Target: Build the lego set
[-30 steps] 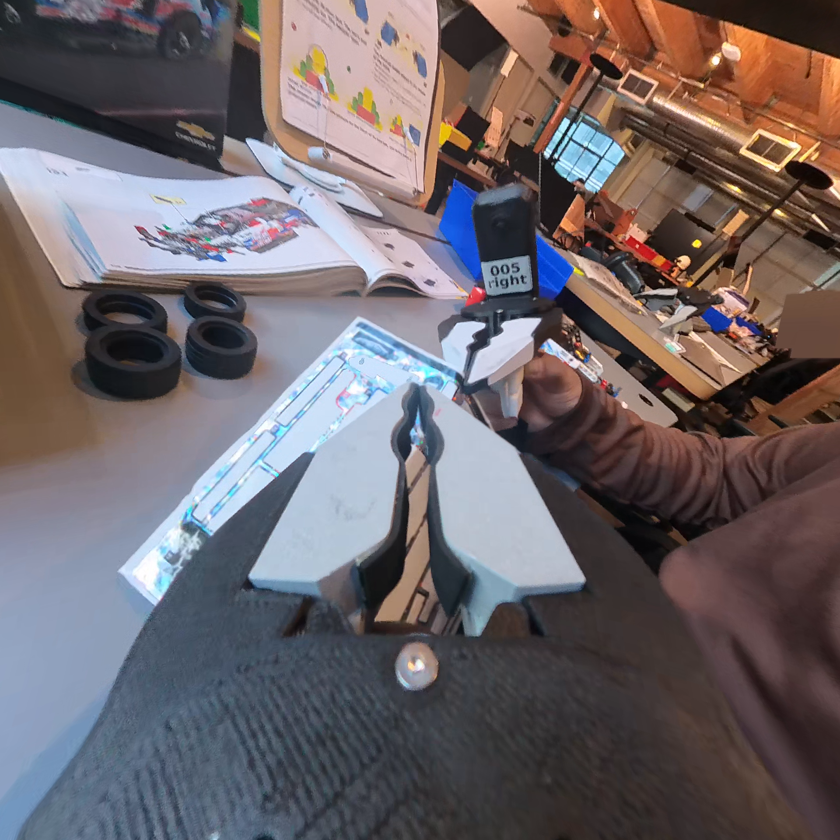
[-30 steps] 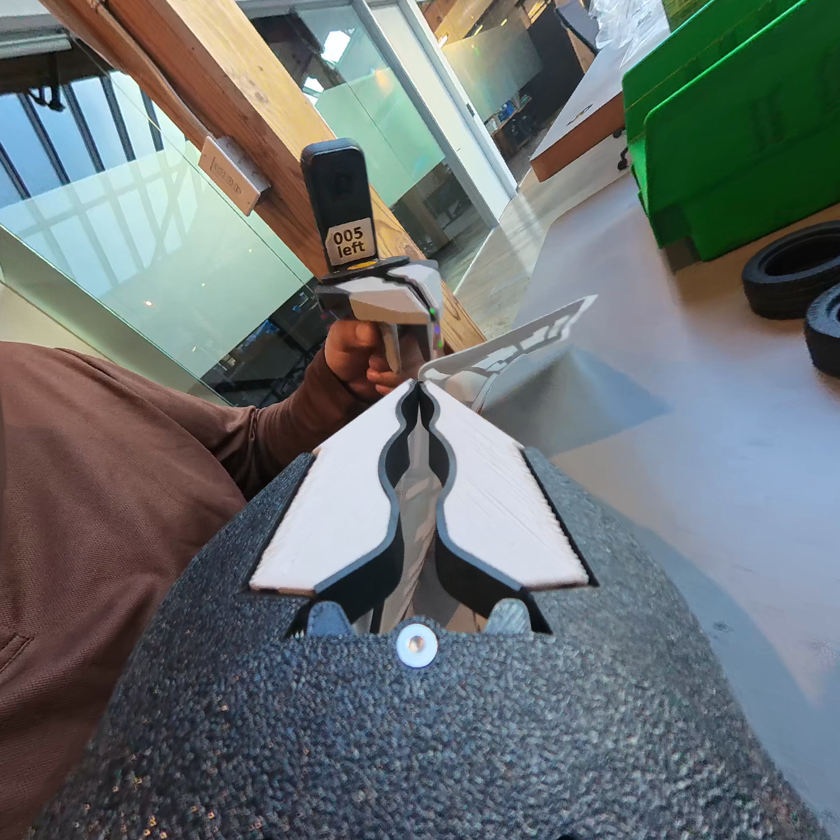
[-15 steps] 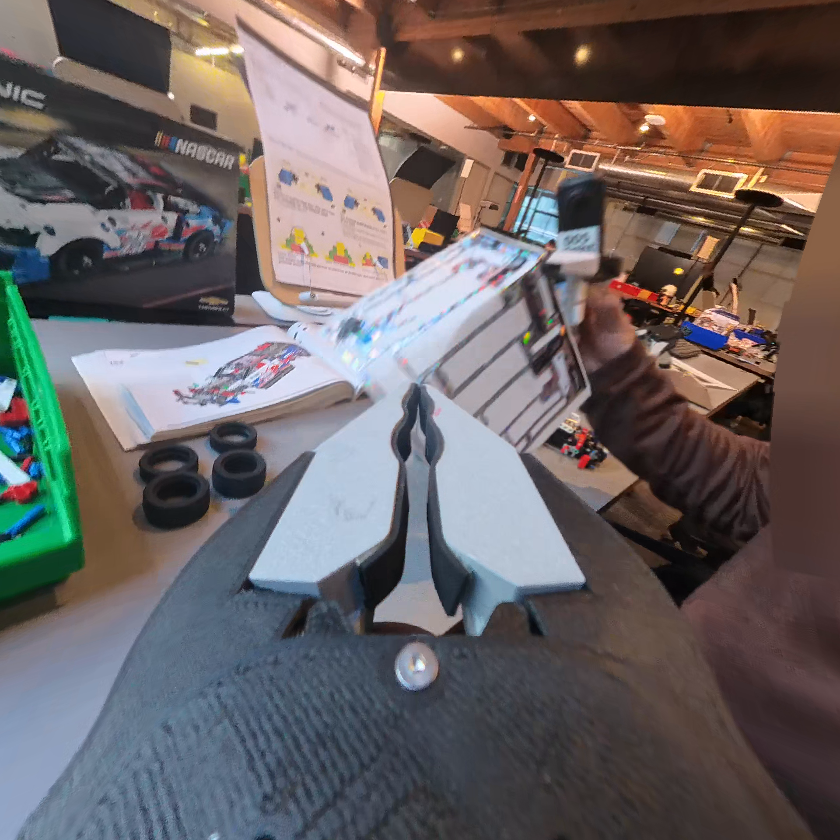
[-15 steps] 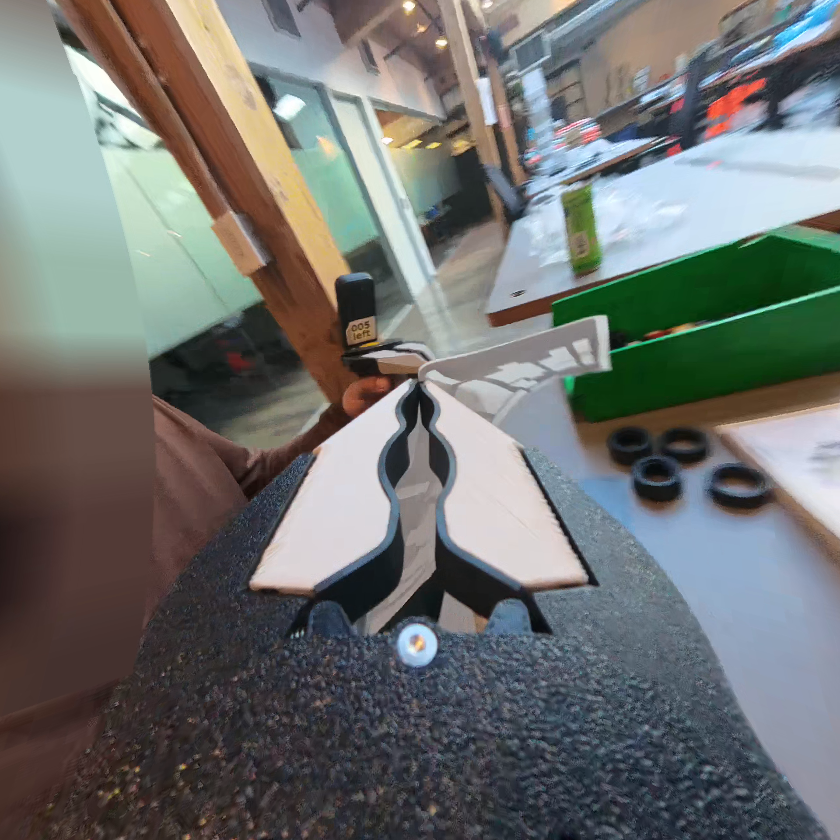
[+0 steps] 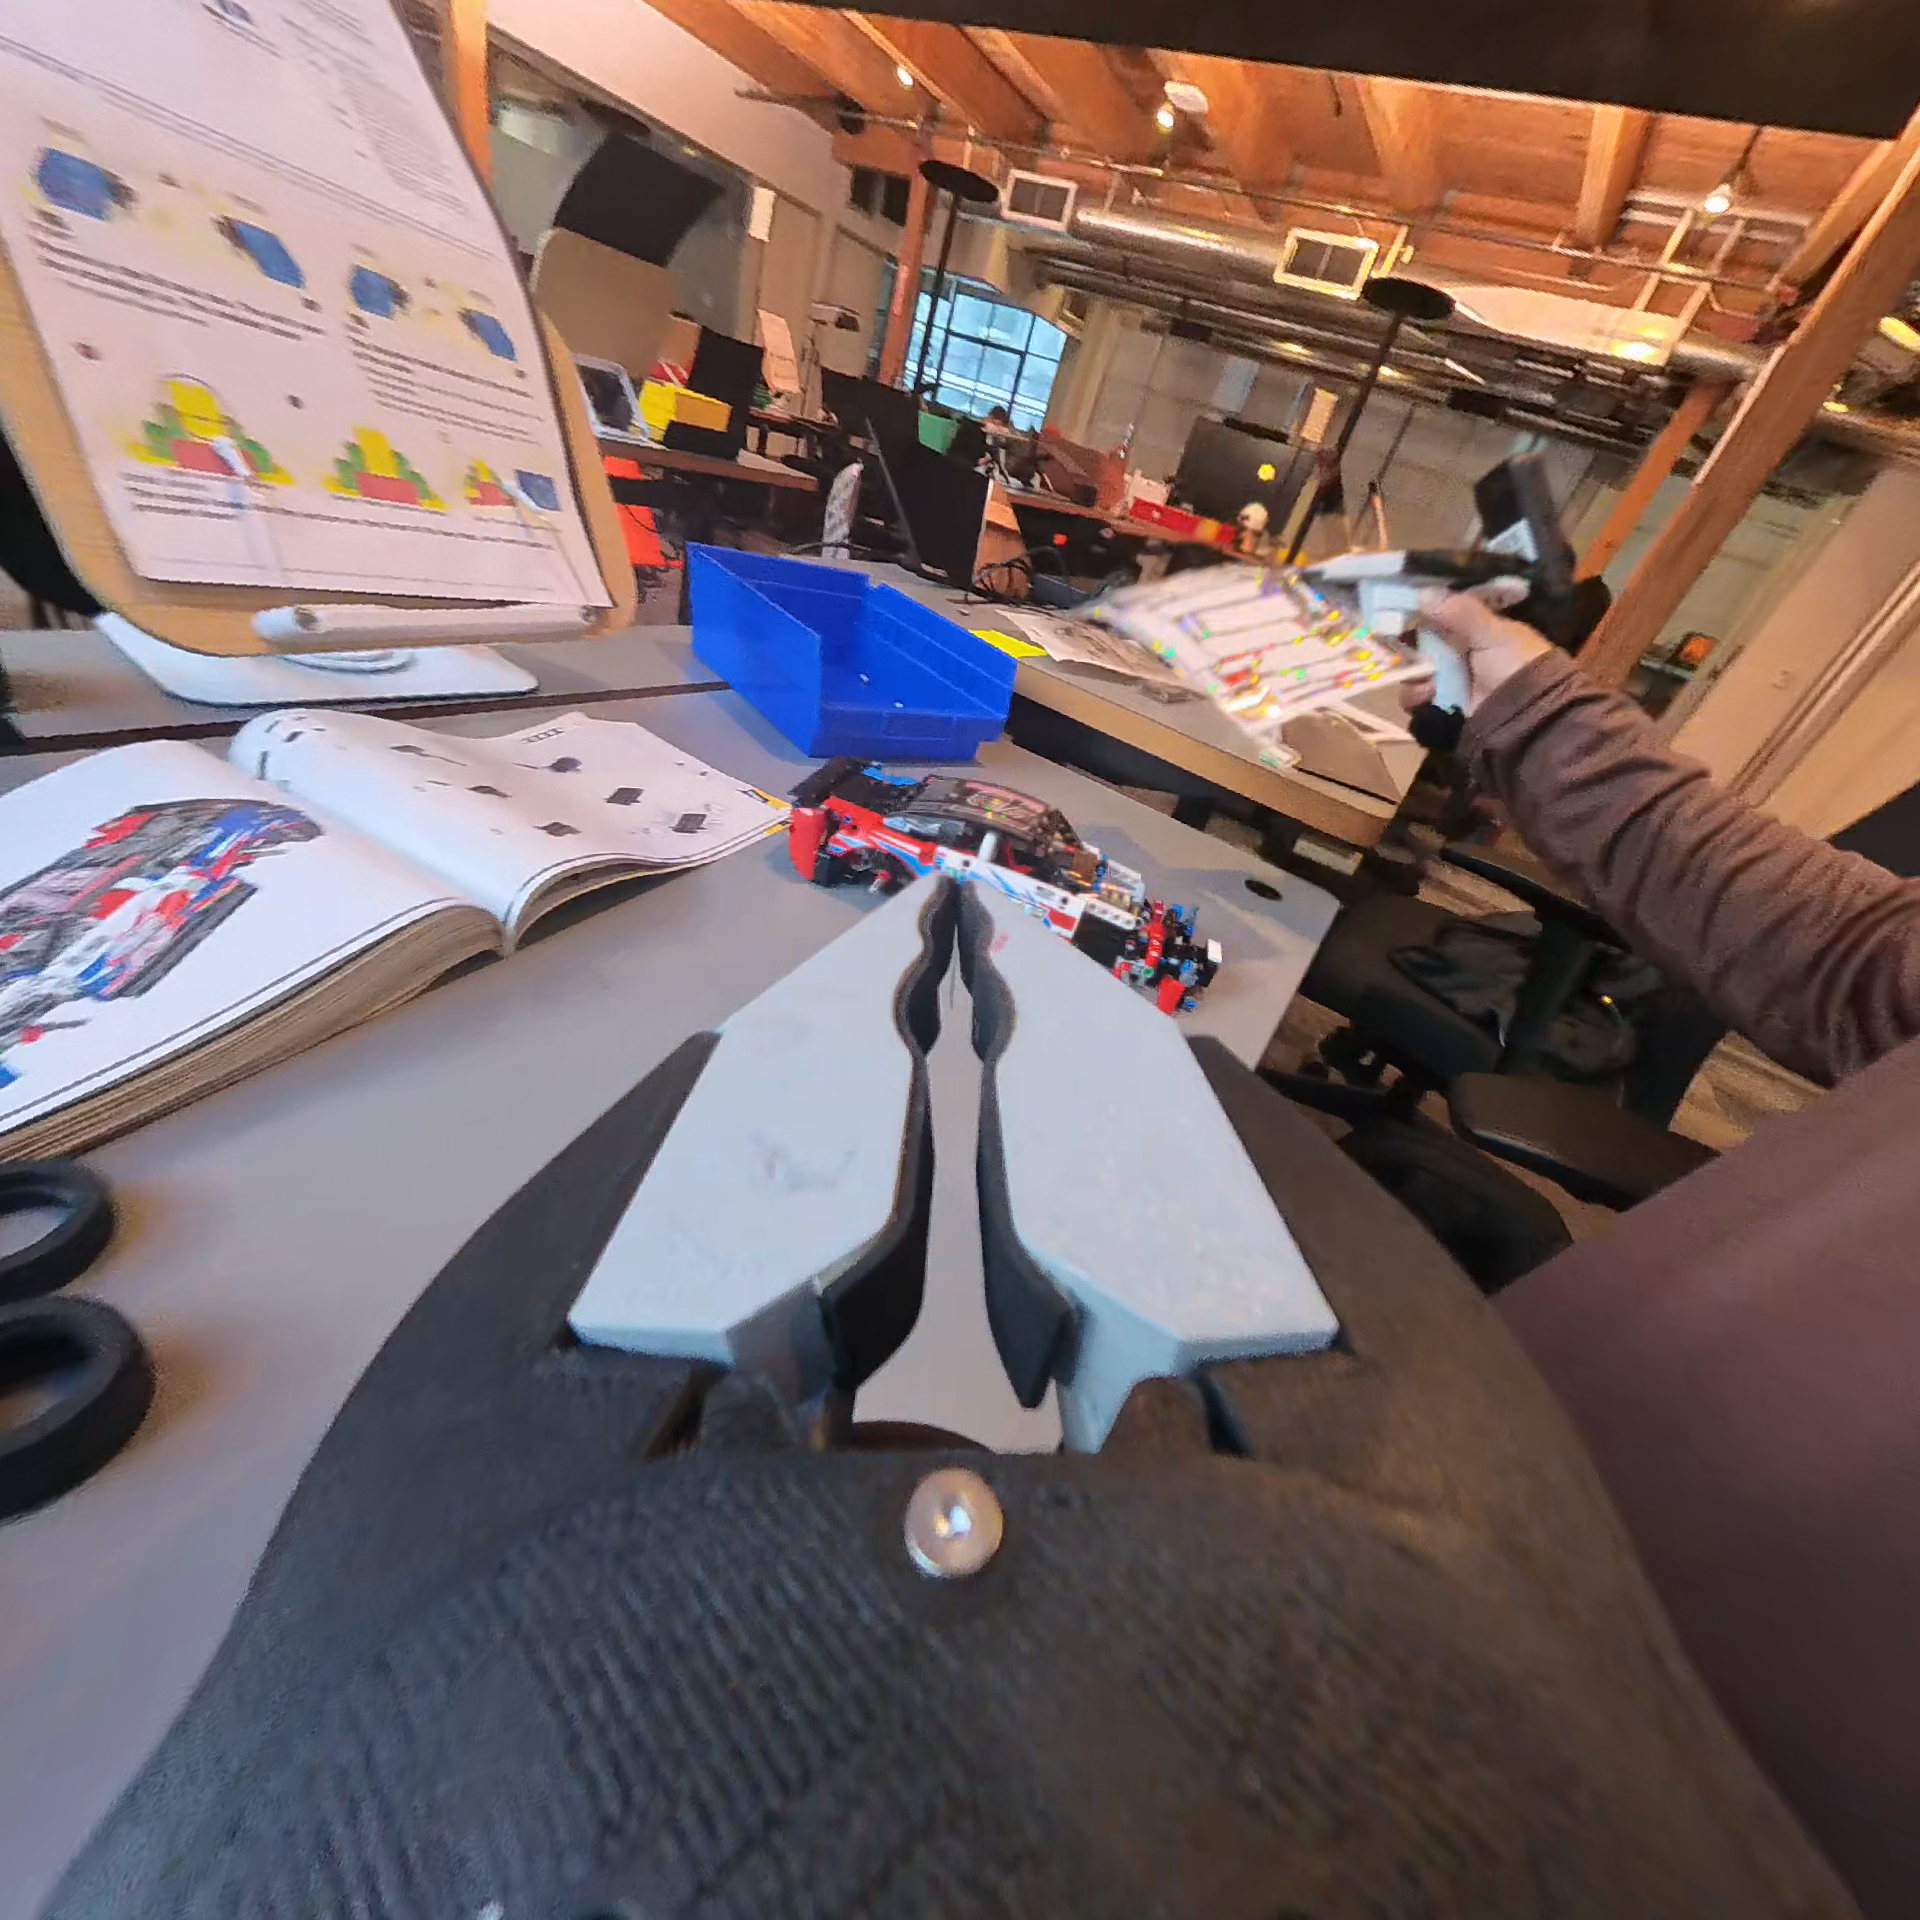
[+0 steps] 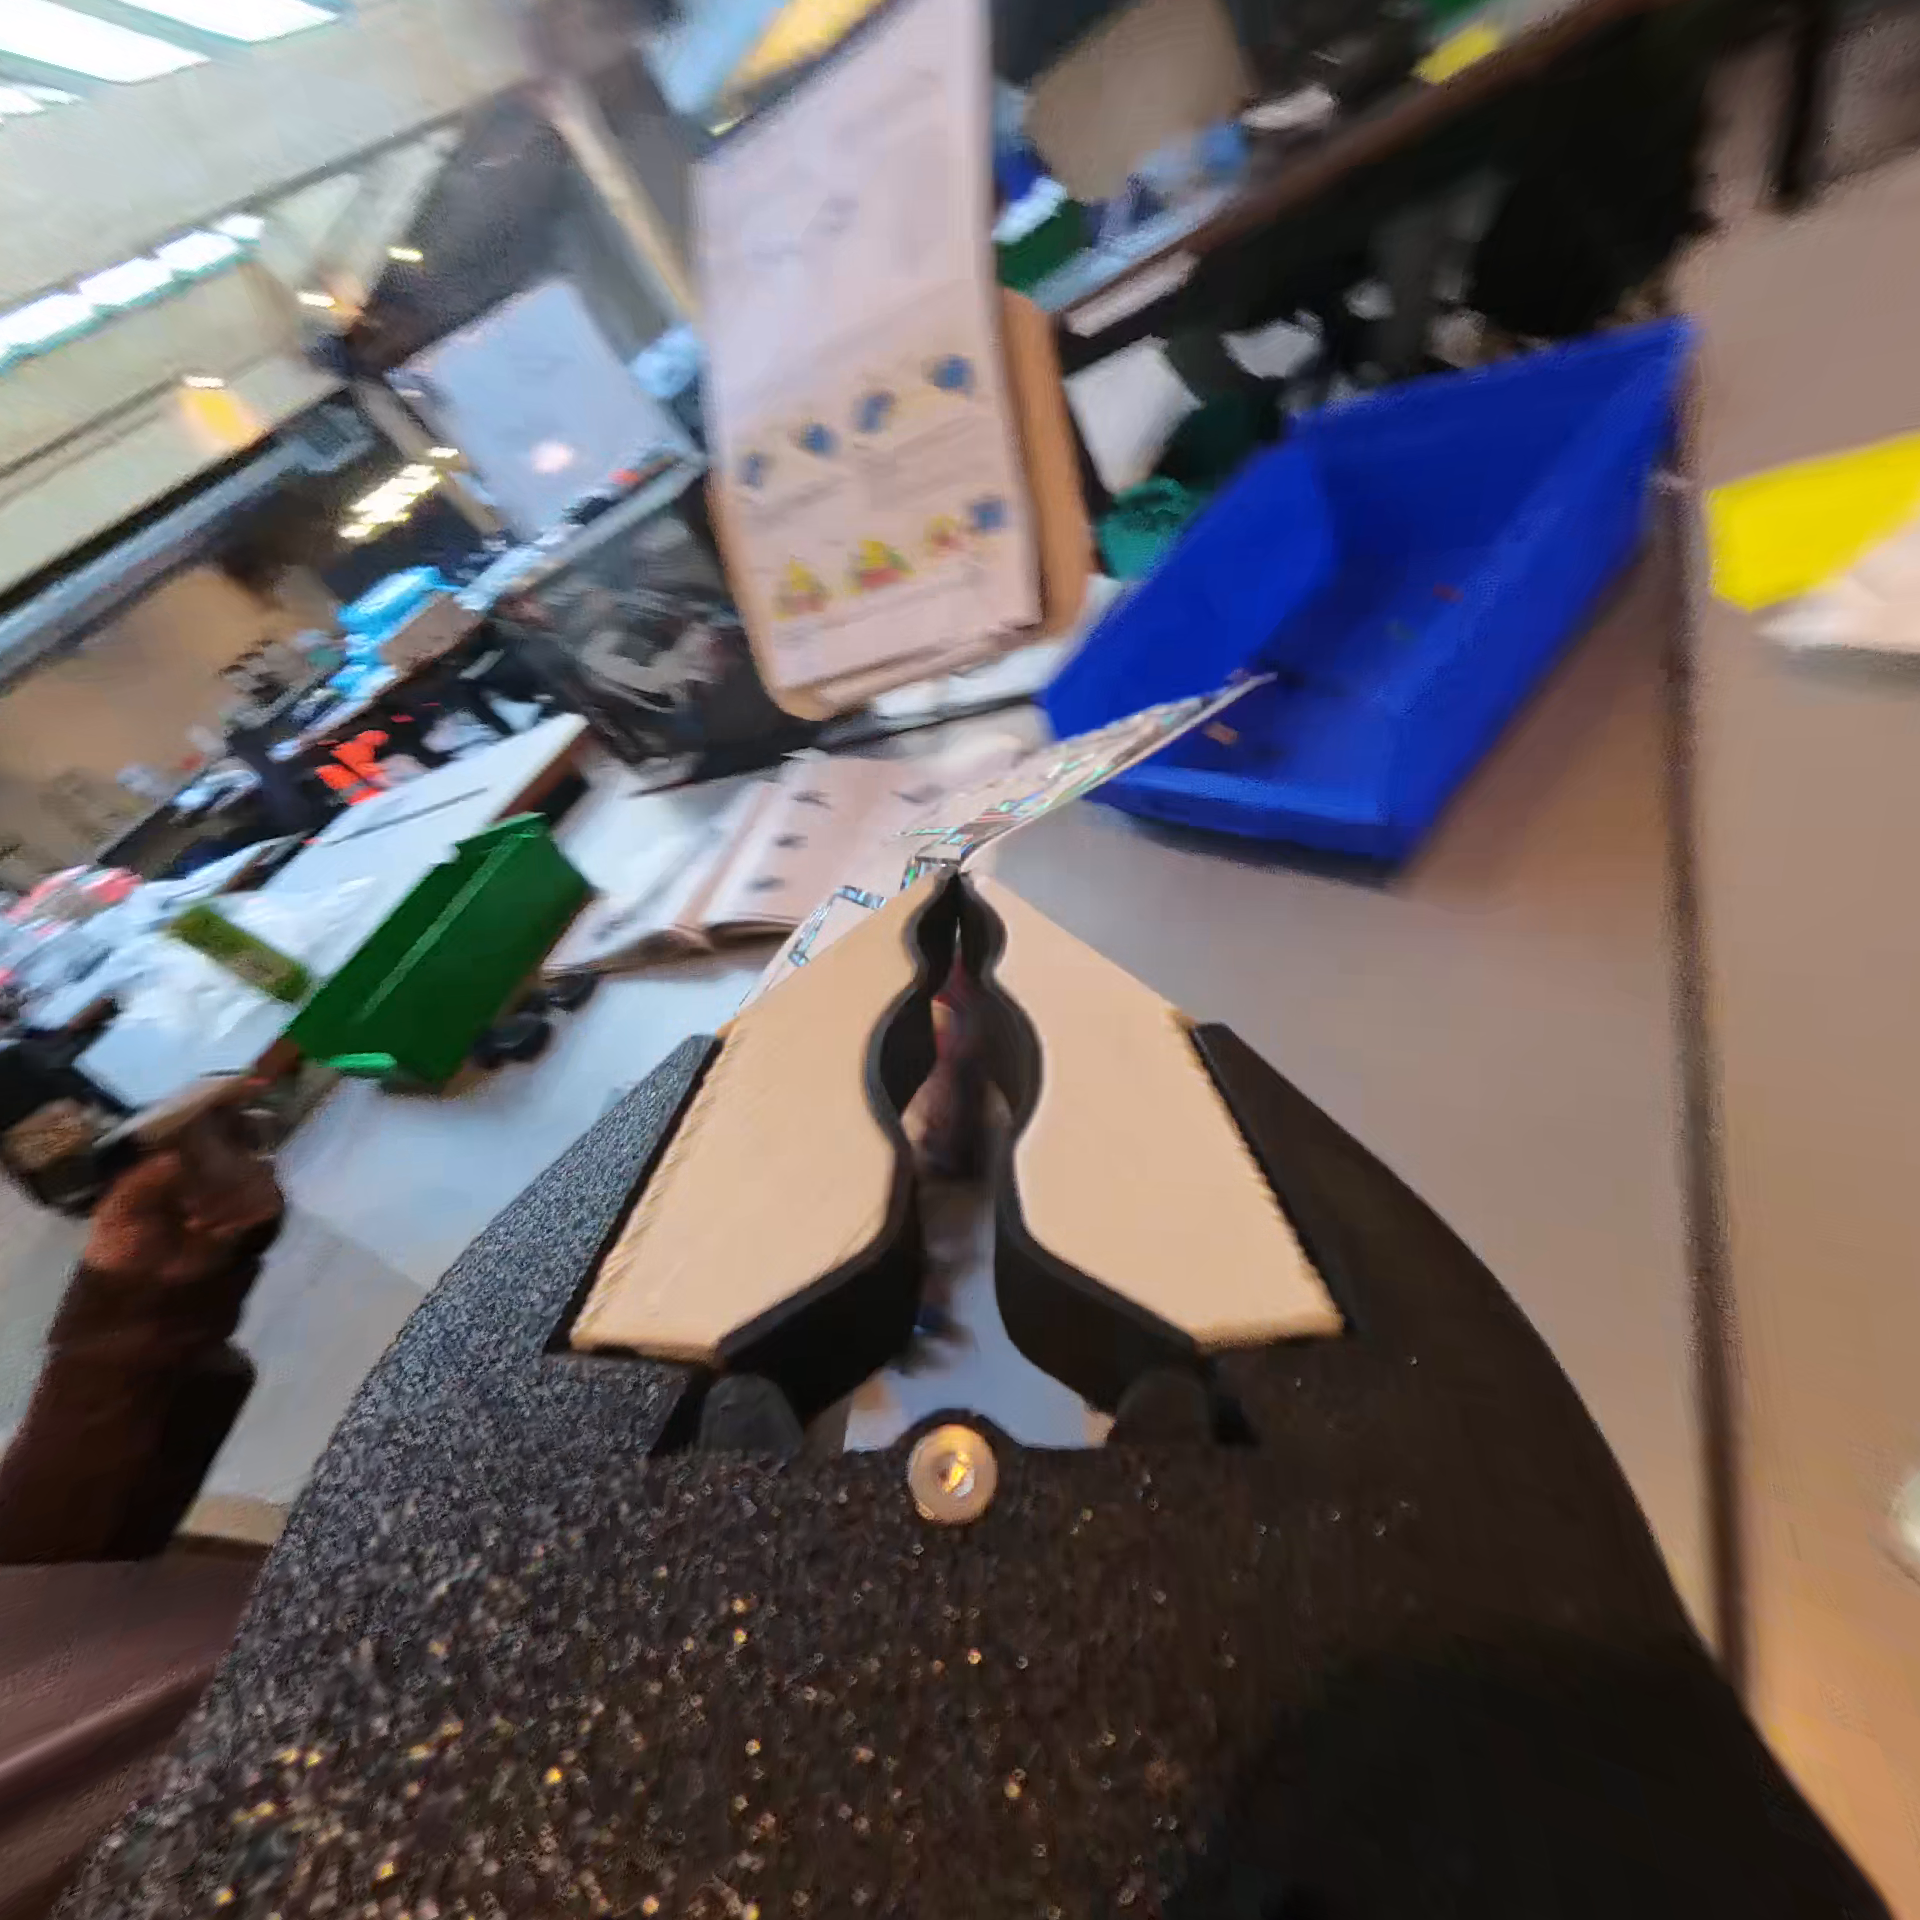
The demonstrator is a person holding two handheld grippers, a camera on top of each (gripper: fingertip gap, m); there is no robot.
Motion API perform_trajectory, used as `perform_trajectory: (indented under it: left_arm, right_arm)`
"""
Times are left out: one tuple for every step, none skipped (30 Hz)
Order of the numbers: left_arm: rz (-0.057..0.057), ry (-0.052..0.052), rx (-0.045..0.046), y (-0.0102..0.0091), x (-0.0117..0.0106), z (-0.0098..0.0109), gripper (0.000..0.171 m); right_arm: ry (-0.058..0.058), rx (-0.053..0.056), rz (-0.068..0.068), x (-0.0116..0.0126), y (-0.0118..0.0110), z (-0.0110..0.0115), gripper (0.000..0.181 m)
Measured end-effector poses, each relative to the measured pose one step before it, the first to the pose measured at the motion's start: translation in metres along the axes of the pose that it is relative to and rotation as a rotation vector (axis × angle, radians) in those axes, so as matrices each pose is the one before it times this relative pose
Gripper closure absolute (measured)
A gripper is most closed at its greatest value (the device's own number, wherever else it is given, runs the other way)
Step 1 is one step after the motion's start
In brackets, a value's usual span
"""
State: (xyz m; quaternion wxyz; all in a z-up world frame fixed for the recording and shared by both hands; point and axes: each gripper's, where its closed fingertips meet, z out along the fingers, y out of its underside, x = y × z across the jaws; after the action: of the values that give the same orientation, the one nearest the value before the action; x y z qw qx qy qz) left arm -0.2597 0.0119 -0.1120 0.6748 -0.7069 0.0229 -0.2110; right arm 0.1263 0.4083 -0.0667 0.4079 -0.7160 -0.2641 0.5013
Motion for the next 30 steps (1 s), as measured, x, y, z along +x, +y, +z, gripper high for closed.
perform_trajectory:
  left_arm:
    - [0.0089,0.0106,-0.00752,0.00026,0.00325,0.00771,0.171]
    - [0.0096,0.0146,-0.00271,-0.00011,0.00390,0.00776,0.171]
    - [0.0072,0.0178,-0.00183,0.00057,0.00450,0.00818,0.171]
    - [0.0103,0.0197,-0.00308,0.00181,0.00467,0.00868,0.171]
    - [0.0114,0.0116,-0.01265,0.00393,0.00339,0.00917,0.171]
    - [0.0117,-0.0007,-0.02551,0.00595,0.00156,0.00932,0.171]
    - [0.0126,-0.0069,-0.03102,0.00633,0.00085,0.00881,0.171]
    - [0.0126,-0.0046,-0.02662,0.00564,0.00135,0.00816,0.171]
    - [0.0095,0.0024,-0.02207,0.00478,0.00242,0.00747,0.171]
    - [0.0054,0.0072,-0.01935,0.00411,0.00295,0.00674,0.171]
    - [0.0035,0.0058,-0.01501,0.00330,0.00236,0.00599,0.171]
    - [0.0035,0.0055,-0.01234,0.00287,0.00189,0.00537,0.171]
    - [0.0031,0.0025,-0.01050,0.00238,0.00099,0.00471,0.171]
    - [0.0040,0.0011,-0.00496,0.00159,0.00011,0.00428,0.171]
    - [0.0047,0.0055,-0.00037,0.00099,0.00035,0.00390,0.171]
    - [0.0089,0.0031,0.00300,0.00040,-0.00027,0.00367,0.171]
    - [0.0269,-0.0076,0.00470,0.00015,-0.00122,0.00350,0.171]
    - [0.0556,-0.0131,0.00981,-0.00068,-0.00061,0.00292,0.171]
    - [0.0893,-0.0100,0.02818,-0.00325,0.00238,0.00180,0.171]
    - [0.1200,-0.0077,0.02479,-0.00264,0.00502,0.00109,0.171]
    - [0.1352,-0.0310,-0.01443,0.00208,0.00267,0.00159,0.171]
    - [0.1431,-0.0397,-0.03886,0.00458,0.00208,0.00191,0.171]
    - [0.1505,-0.0256,-0.02825,0.00277,0.00522,0.00143,0.171]
    - [0.1528,-0.0206,-0.01615,0.00098,0.00668,0.00113,0.171]
    - [0.1415,-0.0256,-0.01507,0.00077,0.00550,0.00096,0.171]
    - [0.1201,-0.0313,-0.01620,0.00117,0.00349,0.00121,0.171]
    - [0.0952,-0.0249,-0.01005,0.00067,0.00317,0.00111,0.171]
    - [0.0775,-0.0241,0.00567,-0.00075,0.00247,0.00023,0.171]
    - [0.0691,-0.0286,0.01646,-0.00193,0.00100,-0.00043,0.171]
    - [0.0594,-0.0154,0.02226,-0.00228,0.00185,-0.00092,0.171]
  right_arm:
    - [0.0525,-0.0191,0.0224,0.02739,0.01123,-0.00709,0.181]
    - [0.0345,-0.0286,0.0217,0.02345,0.01198,-0.00164,0.181]
    - [0.0123,-0.0315,0.0281,0.01901,0.01184,0.00341,0.181]
    - [-0.0106,-0.0238,0.0271,0.01358,0.01020,0.00721,0.181]
    - [-0.0220,-0.0225,0.0146,0.00879,0.00922,0.00990,0.181]
    - [-0.0094,-0.0367,0.0015,0.00780,0.01000,0.01147,0.181]
    - [0.0151,-0.0470,-0.0129,0.00909,0.00977,0.01182,0.181]
    - [0.0317,-0.0536,-0.0190,0.01046,0.00911,0.01140,0.181]
    - [0.0312,-0.0602,0.0005,0.00943,0.00871,0.01107,0.181]
    - [0.0089,-0.0624,0.0056,0.00330,0.00687,0.01028,0.181]
    - [0.0098,-0.0519,-0.0145,0.00070,0.00408,0.00895,0.181]
    - [0.0487,-0.0485,-0.0276,0.00475,0.00349,0.00690,0.181]
    - [0.0749,-0.0492,-0.0416,0.00723,0.00304,0.00486,0.180]
    - [0.0842,-0.0404,-0.0514,0.00806,0.00120,0.00304,0.178]
    - [0.0792,-0.0291,-0.0519,0.00796,-0.00054,0.00177,0.176]
    - [0.0608,-0.0250,-0.0464,0.00599,-0.00083,0.00148,0.174]
    - [0.0412,-0.0226,-0.0370,0.00359,-0.00057,0.00136,0.166]
    - [0.0274,-0.0175,-0.0244,0.00138,-0.00080,0.00044,0.154]
    - [0.0202,-0.0061,-0.0157,-0.00076,-0.00155,-0.00199,0.149]
    - [0.0249,0.0112,-0.0137,-0.00199,-0.00305,-0.00511,0.147]
    - [0.0318,0.0230,-0.0151,-0.00304,-0.00433,-0.00825,0.145]
    - [0.0324,0.0310,-0.0184,-0.00545,-0.00555,-0.01077,0.145]
    - [0.0181,0.0417,-0.0214,-0.01023,-0.00789,-0.01277,0.145]
    - [-0.0136,0.0532,-0.0194,-0.01753,-0.01039,-0.01378,0.146]
    - [-0.0611,0.0625,-0.0112,-0.02740,-0.01272,-0.01303,0.148]
    - [-0.1161,0.0675,-0.0007,-0.03836,-0.01407,-0.01014,0.151]
    - [-0.1642,0.0636,0.0073,-0.04794,-0.01328,-0.00419,0.154]
    - [-0.1872,0.0482,0.0129,-0.05191,-0.00946,0.00406,0.155]
    - [-0.1816,0.0218,0.0150,-0.04879,-0.00323,0.01313,0.156]
    - [-0.1573,-0.0077,0.0154,-0.03996,0.00292,0.01986,0.156]
